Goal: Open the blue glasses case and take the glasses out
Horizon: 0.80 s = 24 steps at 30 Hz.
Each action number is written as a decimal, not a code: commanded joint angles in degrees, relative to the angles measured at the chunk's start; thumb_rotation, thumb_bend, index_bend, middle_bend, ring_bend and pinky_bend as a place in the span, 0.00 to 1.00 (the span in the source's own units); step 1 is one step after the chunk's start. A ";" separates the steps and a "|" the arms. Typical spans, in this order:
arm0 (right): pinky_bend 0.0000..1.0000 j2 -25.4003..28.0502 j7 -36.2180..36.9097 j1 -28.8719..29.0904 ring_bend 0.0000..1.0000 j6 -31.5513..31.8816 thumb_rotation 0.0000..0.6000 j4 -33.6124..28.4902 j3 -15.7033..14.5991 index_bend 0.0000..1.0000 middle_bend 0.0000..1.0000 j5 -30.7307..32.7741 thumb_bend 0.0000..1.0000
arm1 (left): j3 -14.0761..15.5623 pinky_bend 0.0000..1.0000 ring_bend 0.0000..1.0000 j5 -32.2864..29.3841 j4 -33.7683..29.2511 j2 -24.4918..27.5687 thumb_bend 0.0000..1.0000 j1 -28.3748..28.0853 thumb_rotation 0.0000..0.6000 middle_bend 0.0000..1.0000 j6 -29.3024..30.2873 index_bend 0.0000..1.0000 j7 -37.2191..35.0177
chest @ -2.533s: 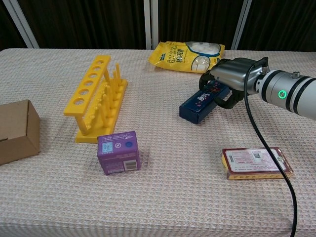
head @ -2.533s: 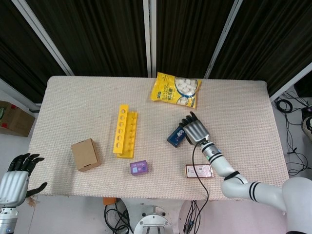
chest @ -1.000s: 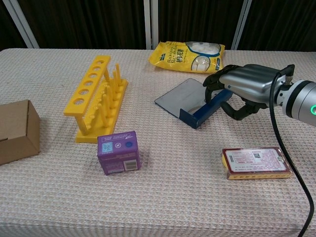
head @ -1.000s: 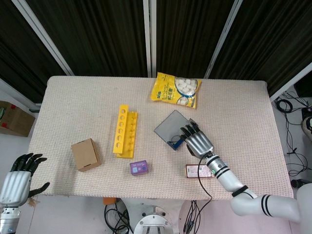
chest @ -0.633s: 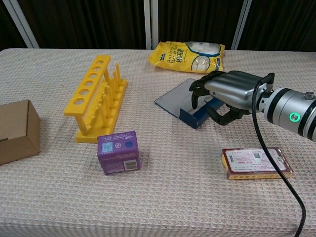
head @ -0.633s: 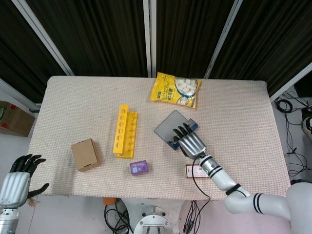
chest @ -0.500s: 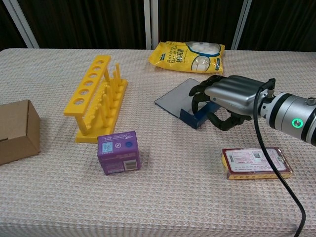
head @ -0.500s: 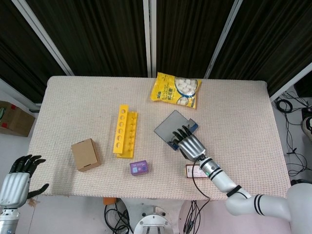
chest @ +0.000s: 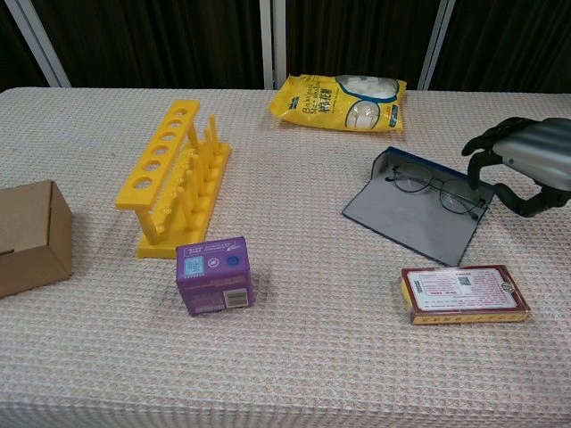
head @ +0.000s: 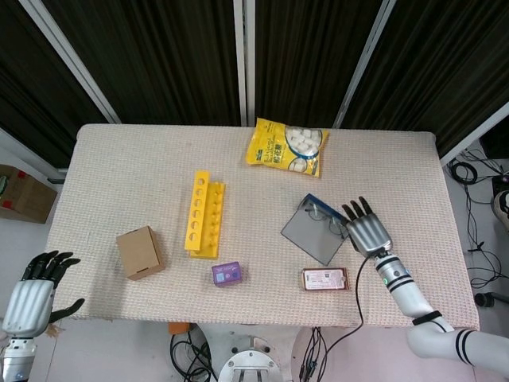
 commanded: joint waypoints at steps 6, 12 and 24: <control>0.01 -3.05 7.41 1.75 0.05 -2.62 1.00 5.11 6.78 0.37 0.14 2.79 0.63 | 0.14 0.14 0.12 -0.46 -0.74 0.65 0.09 0.55 1.00 0.20 0.55 0.28 0.43; 0.01 -6.05 5.00 4.80 0.05 -7.04 1.00 7.61 9.80 0.34 0.13 8.01 0.63 | 0.33 0.14 0.12 -0.31 -0.91 0.68 0.09 0.58 1.00 0.20 0.43 0.28 0.56; 0.00 -9.32 2.78 8.17 0.04 -11.97 1.00 5.34 10.45 0.34 0.14 11.97 0.60 | 0.45 0.14 0.12 -0.98 0.60 0.45 0.09 1.44 1.00 0.20 1.18 0.28 -1.08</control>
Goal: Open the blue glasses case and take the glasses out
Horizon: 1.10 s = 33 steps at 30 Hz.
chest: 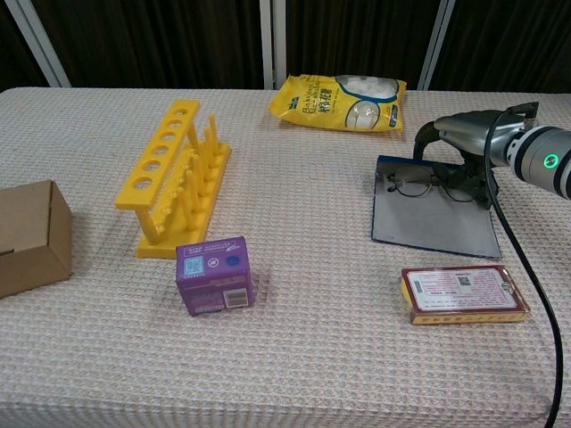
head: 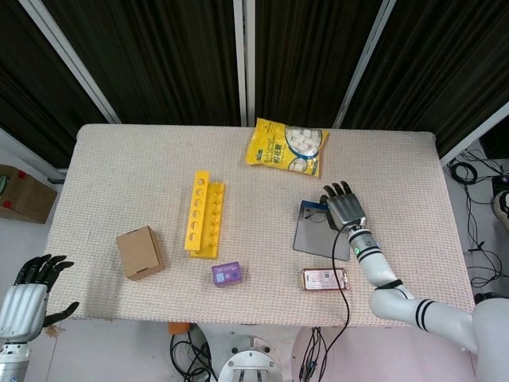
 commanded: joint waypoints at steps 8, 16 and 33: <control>0.00 1.99 3.72 -0.10 0.04 1.04 1.00 -7.37 -1.43 0.34 0.16 -6.09 0.52 | 0.16 0.14 0.12 0.08 1.40 -0.81 0.09 0.31 1.00 0.20 0.18 0.28 -1.02; 0.00 1.95 2.67 0.26 0.04 1.83 1.00 -4.59 -1.04 0.34 0.17 -5.03 0.31 | 0.12 0.14 0.12 0.36 1.22 -0.86 0.09 0.10 1.00 0.20 -0.03 0.28 -0.64; 0.00 1.37 2.46 1.06 0.04 0.55 1.00 -1.96 -1.29 0.41 0.18 -2.98 0.38 | 0.06 0.14 0.12 0.16 0.43 -0.48 0.09 0.12 1.00 0.20 -0.26 0.28 0.03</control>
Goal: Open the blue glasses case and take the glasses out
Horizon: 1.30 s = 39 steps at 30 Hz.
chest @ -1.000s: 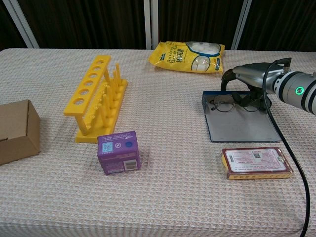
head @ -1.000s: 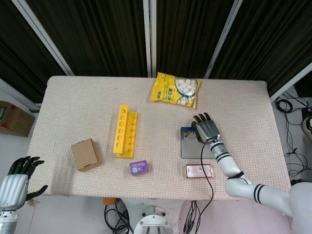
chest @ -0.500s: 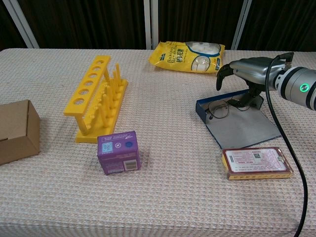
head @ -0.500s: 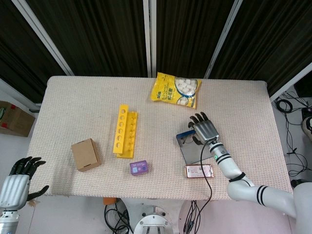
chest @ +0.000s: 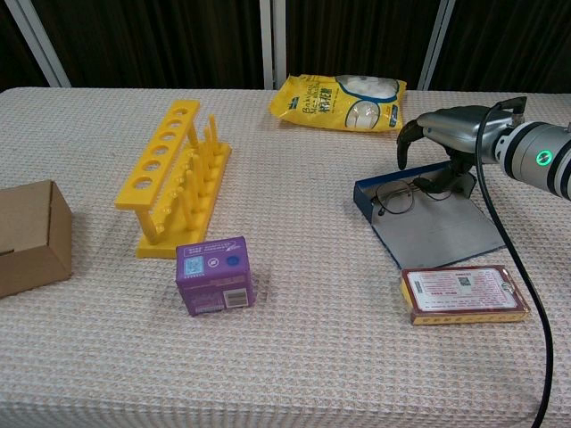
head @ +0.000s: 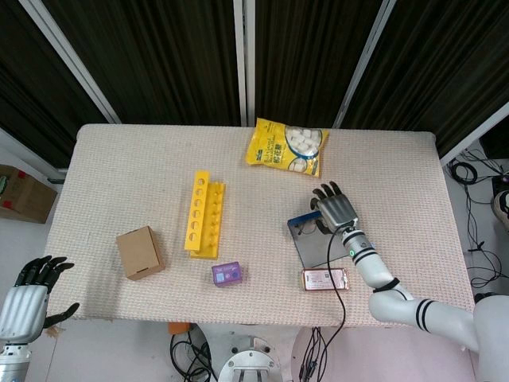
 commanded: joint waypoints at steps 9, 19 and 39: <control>0.01 -0.49 -0.40 0.61 0.04 -0.72 1.00 1.27 -0.05 0.45 0.20 1.02 0.43 | -0.06 0.14 0.12 -0.26 -0.15 0.03 0.09 -0.07 1.00 0.20 -0.31 0.28 0.25; 0.01 -0.79 -0.45 0.92 0.04 -0.30 1.00 1.66 -0.07 0.52 0.23 0.79 0.48 | -0.17 0.14 0.12 -0.33 0.14 -0.08 0.09 -0.17 1.00 0.20 -0.46 0.28 0.05; 0.00 -19.07 12.10 -0.31 0.05 19.26 1.00 26.28 1.69 0.55 0.24 -16.44 0.48 | -0.38 0.14 0.12 -0.75 0.60 -0.49 0.09 -0.88 1.00 0.20 -1.67 0.27 -0.12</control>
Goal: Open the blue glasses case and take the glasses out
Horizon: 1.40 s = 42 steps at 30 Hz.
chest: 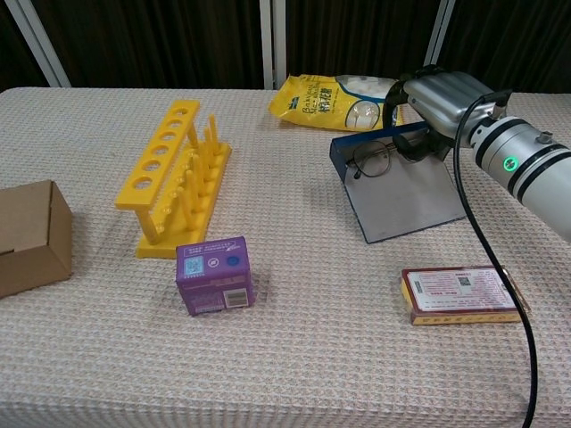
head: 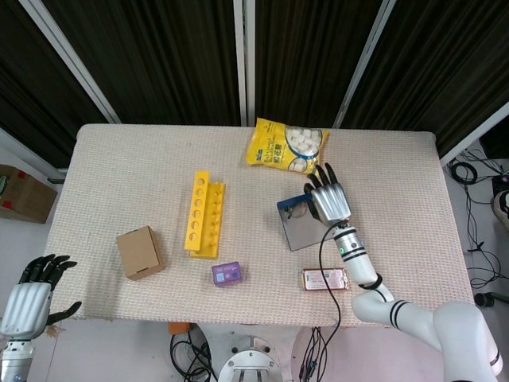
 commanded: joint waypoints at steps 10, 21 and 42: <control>0.00 -9.13 6.82 1.31 0.05 4.09 1.00 15.33 2.91 0.55 0.24 -4.01 0.47 | -0.06 0.14 0.12 -0.40 -0.05 0.02 0.09 -0.28 1.00 0.20 -0.57 0.27 0.26; 0.00 -7.95 1.29 2.90 0.03 -4.42 1.00 15.00 4.95 0.41 0.19 -0.91 0.37 | 0.15 0.14 0.12 -0.69 -0.32 0.33 0.09 -0.21 1.00 0.20 -0.83 0.27 0.26; 0.00 11.34 -3.75 -5.01 0.01 -6.96 1.00 -16.41 -3.57 0.43 0.21 -3.93 0.31 | 0.35 0.14 0.12 -0.22 -1.76 0.84 0.09 -0.28 1.00 0.20 -0.72 0.27 1.58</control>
